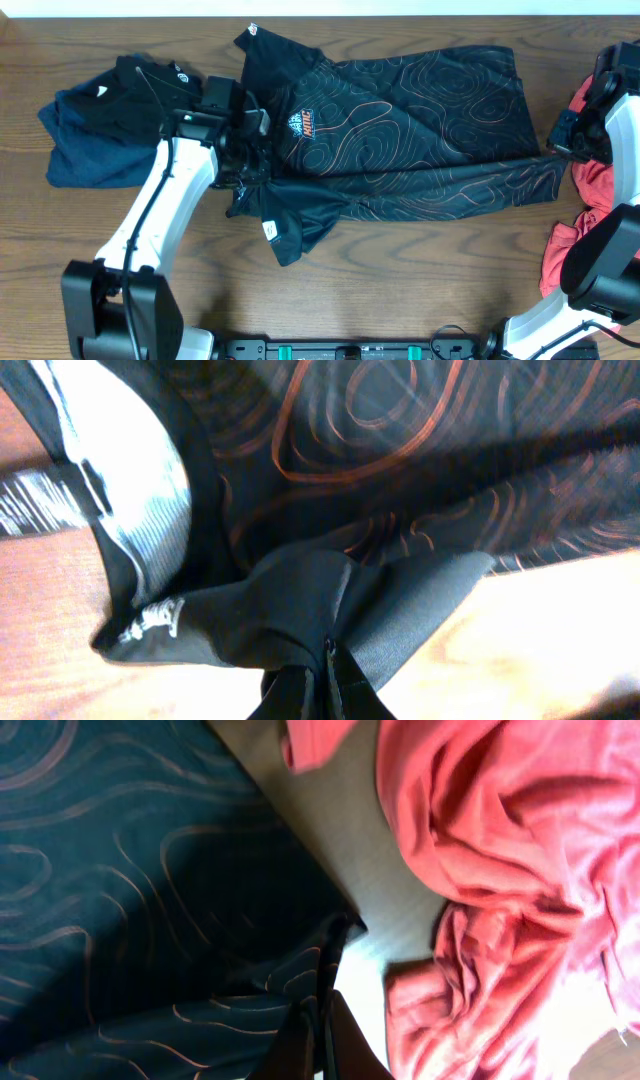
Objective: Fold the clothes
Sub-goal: 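Lay the shirt down flat, left gripper at collar, right at hem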
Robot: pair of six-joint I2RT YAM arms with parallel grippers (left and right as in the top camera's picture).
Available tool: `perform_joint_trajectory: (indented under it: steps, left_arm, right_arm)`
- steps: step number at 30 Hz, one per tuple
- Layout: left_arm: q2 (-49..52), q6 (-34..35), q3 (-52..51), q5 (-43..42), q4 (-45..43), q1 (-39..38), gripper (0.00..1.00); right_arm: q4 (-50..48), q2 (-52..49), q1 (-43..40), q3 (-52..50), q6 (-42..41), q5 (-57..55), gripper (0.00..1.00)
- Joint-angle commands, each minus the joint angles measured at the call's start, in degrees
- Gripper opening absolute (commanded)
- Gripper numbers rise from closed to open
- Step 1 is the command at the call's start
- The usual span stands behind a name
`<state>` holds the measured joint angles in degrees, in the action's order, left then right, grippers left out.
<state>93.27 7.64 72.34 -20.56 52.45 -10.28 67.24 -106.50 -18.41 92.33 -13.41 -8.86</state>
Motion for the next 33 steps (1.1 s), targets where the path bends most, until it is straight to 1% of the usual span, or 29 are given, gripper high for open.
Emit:
perform_joint_trajectory:
  steps: [1,6,10,15,21,28,33]
  left_arm:
    - [2.2,0.9,-0.1,0.7,-1.4,2.5,0.06]
    - [4.9,0.9,-0.1,0.7,-5.6,4.8,0.06]
    - [6.1,0.9,-0.1,0.3,-9.5,5.2,0.06]
    - [6.6,0.9,-0.1,0.3,-11.5,5.2,0.06]
    - [7.6,0.9,-0.1,0.6,-14.3,5.2,0.06]
    - [10.2,0.9,-0.1,1.0,-14.7,5.2,0.06]
    - [11.0,0.9,-0.1,4.5,-16.1,5.2,0.06]
  right_arm:
    - [-1.5,0.1,0.5,-0.4,-0.9,0.3,0.01]
    - [-6.0,0.1,0.6,-2.4,-0.9,0.4,0.01]
    - [-12.0,0.1,1.1,-5.9,-0.1,0.8,0.01]
    - [-20.9,0.1,2.4,-10.9,2.9,4.6,0.01]
    - [-28.5,0.1,3.1,-16.2,2.8,4.6,0.01]
    - [-31.1,0.1,3.1,-18.2,2.8,4.0,0.01]
    - [-32.2,0.1,3.1,-18.2,2.8,1.7,0.01]
